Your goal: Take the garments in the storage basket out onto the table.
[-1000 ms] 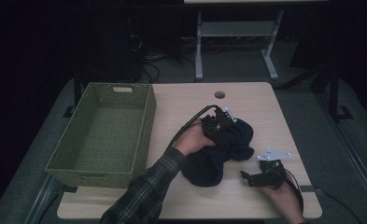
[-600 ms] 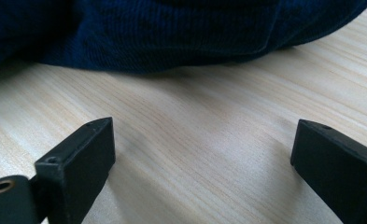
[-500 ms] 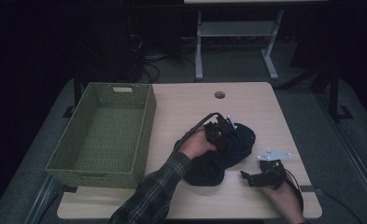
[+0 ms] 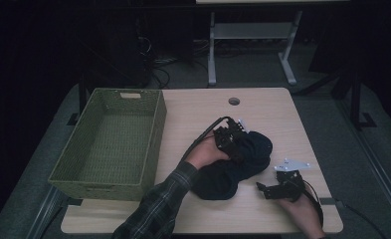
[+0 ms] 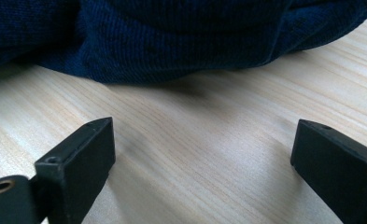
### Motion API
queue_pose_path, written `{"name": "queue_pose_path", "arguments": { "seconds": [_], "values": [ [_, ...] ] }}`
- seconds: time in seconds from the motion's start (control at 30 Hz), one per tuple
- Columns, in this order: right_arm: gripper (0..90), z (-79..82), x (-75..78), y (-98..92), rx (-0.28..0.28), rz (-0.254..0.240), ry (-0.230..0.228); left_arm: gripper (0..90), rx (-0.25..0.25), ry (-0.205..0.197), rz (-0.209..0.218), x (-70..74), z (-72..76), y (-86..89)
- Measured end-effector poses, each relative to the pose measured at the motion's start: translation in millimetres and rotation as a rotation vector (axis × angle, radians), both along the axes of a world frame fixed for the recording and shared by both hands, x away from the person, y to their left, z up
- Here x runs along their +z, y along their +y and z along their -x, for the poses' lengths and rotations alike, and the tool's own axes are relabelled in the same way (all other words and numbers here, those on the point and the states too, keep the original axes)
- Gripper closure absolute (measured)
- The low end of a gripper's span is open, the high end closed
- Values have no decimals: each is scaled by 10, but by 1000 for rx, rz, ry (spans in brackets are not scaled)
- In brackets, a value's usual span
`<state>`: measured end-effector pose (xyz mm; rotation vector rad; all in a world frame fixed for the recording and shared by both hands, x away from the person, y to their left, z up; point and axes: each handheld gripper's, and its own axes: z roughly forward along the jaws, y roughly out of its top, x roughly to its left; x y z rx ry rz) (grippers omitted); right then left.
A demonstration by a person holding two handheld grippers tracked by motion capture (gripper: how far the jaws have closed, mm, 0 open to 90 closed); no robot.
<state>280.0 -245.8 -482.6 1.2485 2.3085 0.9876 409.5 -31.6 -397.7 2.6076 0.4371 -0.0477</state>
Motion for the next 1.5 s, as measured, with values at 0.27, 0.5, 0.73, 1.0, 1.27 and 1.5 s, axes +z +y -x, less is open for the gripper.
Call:
{"name": "queue_pose_path", "arguments": {
  "seconds": [0.27,0.5,0.73,1.0,1.27,1.5],
  "values": [
    [60,1,0,0,0,0,3,319,50,-37,33,274,143,335],
    [60,1,0,0,0,1,2,518,109,-41,39,255,254,669],
    [60,1,0,0,0,1,3,818,167,-45,12,81,417,892],
    [59,0,0,-1,1,1,2,900,214,-50,-56,-112,563,983],
    [59,1,0,0,0,1,3,898,232,-26,-90,-345,602,1030],
    [59,1,0,0,0,1,3,897,226,-23,-97,-443,631,1042]
  ]
}}
